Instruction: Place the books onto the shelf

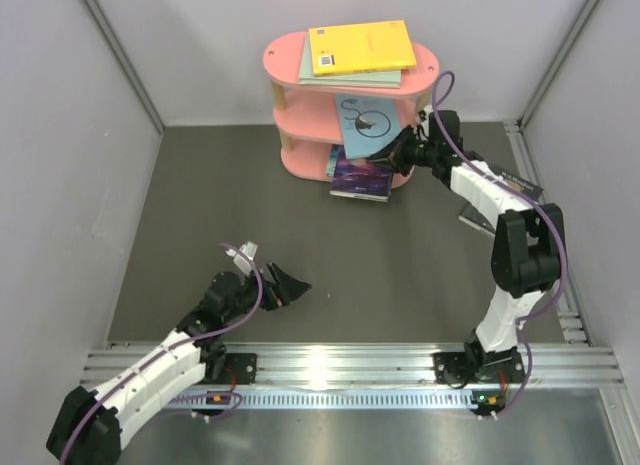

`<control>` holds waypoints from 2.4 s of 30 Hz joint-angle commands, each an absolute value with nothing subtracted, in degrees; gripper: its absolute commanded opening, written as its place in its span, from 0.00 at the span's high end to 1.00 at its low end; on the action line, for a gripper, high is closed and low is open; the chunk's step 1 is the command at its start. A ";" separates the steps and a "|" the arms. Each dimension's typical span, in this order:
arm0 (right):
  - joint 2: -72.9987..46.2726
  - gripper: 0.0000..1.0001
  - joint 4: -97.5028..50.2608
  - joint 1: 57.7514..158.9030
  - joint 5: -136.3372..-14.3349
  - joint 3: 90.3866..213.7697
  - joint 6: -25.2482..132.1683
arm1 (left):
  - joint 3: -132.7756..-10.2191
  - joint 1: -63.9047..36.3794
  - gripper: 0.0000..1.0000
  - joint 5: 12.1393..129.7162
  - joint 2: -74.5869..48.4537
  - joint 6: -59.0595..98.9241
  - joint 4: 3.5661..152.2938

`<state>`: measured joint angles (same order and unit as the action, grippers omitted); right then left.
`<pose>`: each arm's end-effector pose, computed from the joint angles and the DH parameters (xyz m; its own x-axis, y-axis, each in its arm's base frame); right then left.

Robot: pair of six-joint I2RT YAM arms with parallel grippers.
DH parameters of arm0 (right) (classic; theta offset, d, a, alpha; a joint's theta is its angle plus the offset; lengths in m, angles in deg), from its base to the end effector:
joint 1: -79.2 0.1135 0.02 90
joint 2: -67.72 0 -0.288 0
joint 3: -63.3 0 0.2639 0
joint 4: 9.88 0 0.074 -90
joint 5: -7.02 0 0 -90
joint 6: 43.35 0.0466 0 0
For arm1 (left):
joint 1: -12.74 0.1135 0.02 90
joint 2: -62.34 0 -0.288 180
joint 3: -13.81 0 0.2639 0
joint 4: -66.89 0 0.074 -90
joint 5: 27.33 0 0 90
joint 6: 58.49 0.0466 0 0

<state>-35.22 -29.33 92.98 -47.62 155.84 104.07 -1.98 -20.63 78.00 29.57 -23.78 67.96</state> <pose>0.4221 0.1313 0.2908 -0.8348 0.5028 -0.2243 0.0402 0.4620 0.8860 0.1129 -0.0891 0.1555 -0.7560 -0.4514 -0.4741 0.2089 0.5200 -0.8282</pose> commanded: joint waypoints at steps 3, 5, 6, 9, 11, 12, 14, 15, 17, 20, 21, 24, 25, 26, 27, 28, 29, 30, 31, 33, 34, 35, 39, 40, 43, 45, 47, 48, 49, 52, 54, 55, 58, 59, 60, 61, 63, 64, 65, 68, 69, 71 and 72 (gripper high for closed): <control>-38.45 1.00 -24.44 94.58 -51.16 161.25 107.90 | 8.49 -20.75 0.03 77.69 26.40 -22.36 60.70; -39.15 1.00 -24.00 94.67 -51.25 163.01 108.61 | 8.49 -20.66 0.03 77.61 25.60 -22.36 59.74; -39.77 1.00 -23.99 94.67 -51.42 163.63 108.70 | 8.58 -20.75 0.03 77.61 24.91 -22.36 59.47; -40.56 1.00 -24.78 94.67 -50.55 165.91 108.35 | 8.58 -20.75 0.03 77.61 24.29 -22.37 58.94; -39.60 1.00 -25.83 94.76 -50.11 165.39 106.94 | 8.58 -20.66 0.02 77.61 24.28 -22.28 58.94; -37.68 1.00 -26.10 94.76 -49.93 163.39 106.07 | 8.49 -20.75 0.02 77.61 24.28 -22.28 58.94; -35.13 1.00 -26.19 94.76 -48.53 160.92 104.40 | 8.58 -20.75 0.03 77.78 24.46 -22.28 58.94; -31.46 1.00 -26.62 94.67 -48.35 159.51 103.35 | 8.58 -20.75 0.03 78.04 24.81 -22.19 58.77; -26.96 1.00 -29.17 93.97 -48.70 155.21 99.66 | 8.67 -20.75 0.03 78.66 25.51 -22.19 58.76; -17.65 0.90 -36.36 90.47 -50.88 150.46 92.98 | 8.32 -20.84 0.03 78.84 27.53 -22.10 58.68; -13.71 0.79 -38.65 88.71 -51.68 149.58 91.14 | 8.41 -20.84 0.03 78.75 28.49 -22.01 58.68; -9.37 0.17 -45.24 79.05 -53.53 144.92 85.24 | 8.58 -20.93 0.02 78.05 28.51 -21.84 58.76; -9.28 0.03 -49.00 71.80 -54.06 143.52 82.88 | 8.58 -20.93 0.02 78.13 28.07 -21.84 58.07; -9.45 0.00 -50.00 68.86 -54.06 142.72 81.73 | 8.58 -21.01 0.02 78.57 27.63 -21.84 57.28; -10.41 0.00 -51.23 65.96 -54.76 142.10 80.76 | 8.67 -21.01 0.02 78.92 26.32 -21.84 56.66; -11.03 0.00 -52.98 61.06 -56.07 141.23 79.53 | 8.67 -21.01 0.02 79.19 25.43 -21.75 55.96; -12.42 0.00 -53.43 58.92 -57.21 140.96 78.91 | 8.50 -21.10 0.02 79.89 24.12 -21.66 54.82; -13.13 0.00 -54.31 57.24 -59.31 141.13 78.55 | 8.32 -21.10 0.02 80.15 23.32 -21.57 54.37; -13.92 0.00 -55.62 54.36 -62.73 141.83 77.94 | 7.54 -21.19 0.02 80.42 22.62 -21.31 54.02; -15.95 0.00 -56.16 52.32 -65.73 142.88 77.76 | 6.65 -21.54 0.03 80.95 20.51 -20.87 53.84; -16.56 0.00 -56.60 50.48 -68.27 144.19 77.85 | 5.95 -21.63 0.03 81.03 19.72 -20.17 53.76; -17.96 0.00 -56.69 49.59 -69.52 144.99 77.93 | 5.77 -21.72 0.03 81.21 18.23 -19.91 53.75; -22.45 0.00 -57.83 45.46 -74.53 151.04 77.50 | 5.77 -21.80 0.03 81.83 13.92 -19.82 50.78; -23.50 0.00 -57.92 44.41 -76.19 152.02 77.23 | 5.68 -21.89 0.03 82.00 13.04 -19.82 50.16; -28.16 0.00 -58.27 42.21 -77.44 154.66 76.97 | 5.24 -21.98 0.03 82.00 9.00 -19.73 47.62; -31.49 0.00 -57.40 41.06 -75.95 155.19 78.01 | 4.72 -21.98 0.03 82.18 5.22 -19.73 46.20; -34.13 0.00 -56.16 40.18 -74.54 155.19 78.72 | 3.84 -22.07 0.03 82.79 0.85 -19.64 44.09; -34.93 0.00 -55.38 40.18 -74.54 155.28 79.51 | 3.49 -22.15 0.04 83.05 -0.66 -19.73 43.39; -35.63 0.00 -54.93 40.18 -74.19 155.19 79.78 | 2.70 -22.16 0.04 83.23 -2.16 -19.73 42.77; -37.48 0.00 -52.39 40.26 -74.53 154.76 81.53 | 1.38 -22.24 0.05 84.20 -7.35 -19.55 40.49; -39.06 0.00 -51.07 40.18 -75.33 155.36 82.32 | 1.20 -22.33 0.05 85.16 -10.42 -19.46 39.43; -39.77 0.00 -50.71 40.18 -76.20 155.63 82.68 | 0.42 -22.33 0.05 85.34 -11.30 -19.46 39.08; -41.97 0.00 -47.30 40.35 -75.77 155.46 85.05 | -0.82 -22.33 0.06 85.69 -13.68 -19.38 38.02; -42.93 0.00 -45.80 40.61 -75.42 155.11 85.40 | -0.82 -22.33 0.06 85.78 -13.77 -19.38 37.93; -43.55 0.00 -43.61 41.14 -75.59 155.11 85.58 | -0.82 -22.33 0.06 85.78 -13.86 -19.29 37.93; -44.25 0.00 -43.16 41.40 -77.16 155.54 85.49 | -0.82 -22.33 0.06 85.78 -13.77 -19.20 37.93; -47.23 0.00 -42.45 41.58 -77.61 157.20 85.14 | -0.74 -22.33 0.05 85.61 -13.77 -19.20 37.93; -48.11 0.00 -42.54 41.58 -78.22 157.91 85.05 | -0.65 -22.33 0.05 85.61 -13.69 -19.20 37.93; -49.95 0.00 -42.54 41.50 -78.40 158.61 85.14 | -0.65 -22.24 0.05 85.52 -13.77 -19.20 37.85; -52.68 0.00 -42.71 41.76 -80.07 160.99 84.18 | -0.82 -22.33 0.05 85.61 -14.30 -19.29 37.76; -53.39 0.00 -42.54 41.85 -80.25 162.04 84.00 | -1.00 -22.33 0.05 85.61 -14.48 -19.20 37.76; -55.93 0.00 -42.62 42.11 -81.04 163.80 83.39 | -1.17 -22.33 0.05 85.78 -15.44 -19.20 37.58; -56.73 0.01 -43.15 42.28 -81.30 165.46 83.30 | -1.35 -22.33 0.05 85.87 -15.62 -19.11 37.58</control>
